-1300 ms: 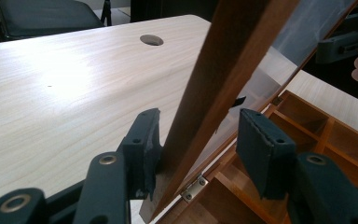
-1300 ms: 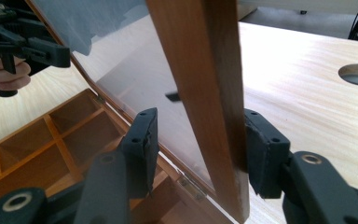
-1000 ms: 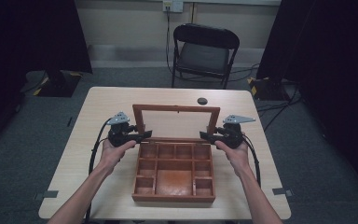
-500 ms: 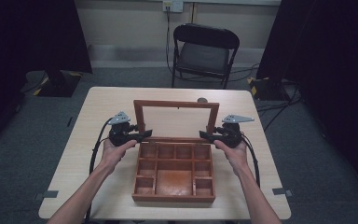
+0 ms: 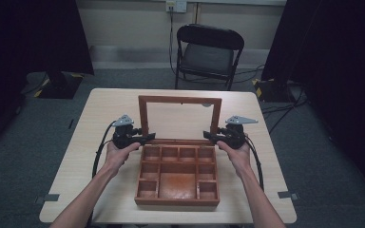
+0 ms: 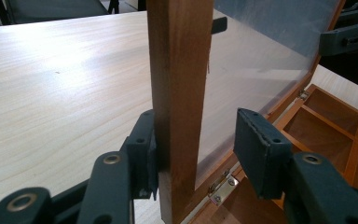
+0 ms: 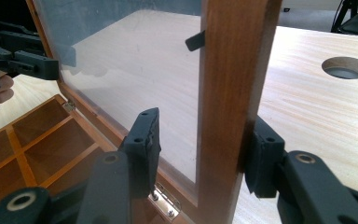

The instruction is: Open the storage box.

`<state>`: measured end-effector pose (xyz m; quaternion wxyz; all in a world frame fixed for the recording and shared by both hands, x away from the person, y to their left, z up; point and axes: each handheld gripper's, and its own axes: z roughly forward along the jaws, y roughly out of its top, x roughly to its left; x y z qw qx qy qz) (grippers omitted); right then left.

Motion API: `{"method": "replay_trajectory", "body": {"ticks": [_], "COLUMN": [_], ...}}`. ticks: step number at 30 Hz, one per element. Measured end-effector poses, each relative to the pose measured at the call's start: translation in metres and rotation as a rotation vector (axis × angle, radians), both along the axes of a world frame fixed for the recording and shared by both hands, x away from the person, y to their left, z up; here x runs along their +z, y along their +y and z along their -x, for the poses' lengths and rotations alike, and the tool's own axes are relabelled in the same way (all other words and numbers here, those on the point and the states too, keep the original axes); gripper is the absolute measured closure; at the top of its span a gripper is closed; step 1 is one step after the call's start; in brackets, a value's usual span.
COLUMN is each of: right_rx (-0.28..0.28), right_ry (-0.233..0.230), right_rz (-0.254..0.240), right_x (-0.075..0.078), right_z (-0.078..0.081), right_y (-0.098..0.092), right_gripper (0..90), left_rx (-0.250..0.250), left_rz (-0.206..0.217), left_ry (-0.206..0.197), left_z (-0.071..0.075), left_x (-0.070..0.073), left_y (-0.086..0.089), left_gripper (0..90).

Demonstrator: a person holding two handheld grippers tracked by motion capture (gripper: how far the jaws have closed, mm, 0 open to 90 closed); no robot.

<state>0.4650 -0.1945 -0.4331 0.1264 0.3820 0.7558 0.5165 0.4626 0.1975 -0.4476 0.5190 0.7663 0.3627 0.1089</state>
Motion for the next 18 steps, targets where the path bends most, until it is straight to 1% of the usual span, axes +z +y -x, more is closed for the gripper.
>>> {"method": "replay_trajectory", "body": {"ticks": [3,6,10,11,12,17,18], "right_rx": [-0.006,-0.011,-0.013,-0.013,-0.014,-0.016,-0.018], "right_ry": [-0.002,-0.001,0.0,0.0,0.001,0.006,0.006], "right_rz": [0.0,0.0,-0.004,-0.005,-0.006,-0.01,-0.012], "right_x": [-0.0008,-0.0016,-0.0023,-0.0025,-0.0027,-0.0038,-0.004], "right_z": [-0.0009,-0.0017,-0.0029,-0.0031,-0.0034,-0.0047,-0.0048], "right_y": [0.0004,0.0007,0.0012,0.0012,0.0013,0.0019,0.0023], "right_gripper": [53.0,52.7,52.1,51.8,51.6,49.9,48.8], "left_rx": [0.006,0.007,0.003,0.007,0.008,0.012,0.012], "left_rz": [-0.002,0.017,0.021,0.015,0.023,0.014,0.018], "left_ry": [0.0,0.0,0.001,0.003,0.004,0.011,0.014], "left_z": [-0.0006,-0.0015,-0.0024,-0.0024,-0.0027,-0.0037,-0.0039], "left_x": [-0.0006,-0.0021,-0.0029,-0.0027,-0.0032,-0.0035,-0.0039], "left_y": [-0.0006,-0.0006,-0.0001,0.0002,-0.0002,-0.0001,0.0001], "left_gripper": [51.9,51.9,51.3,51.3,51.3,51.0,50.8]}}
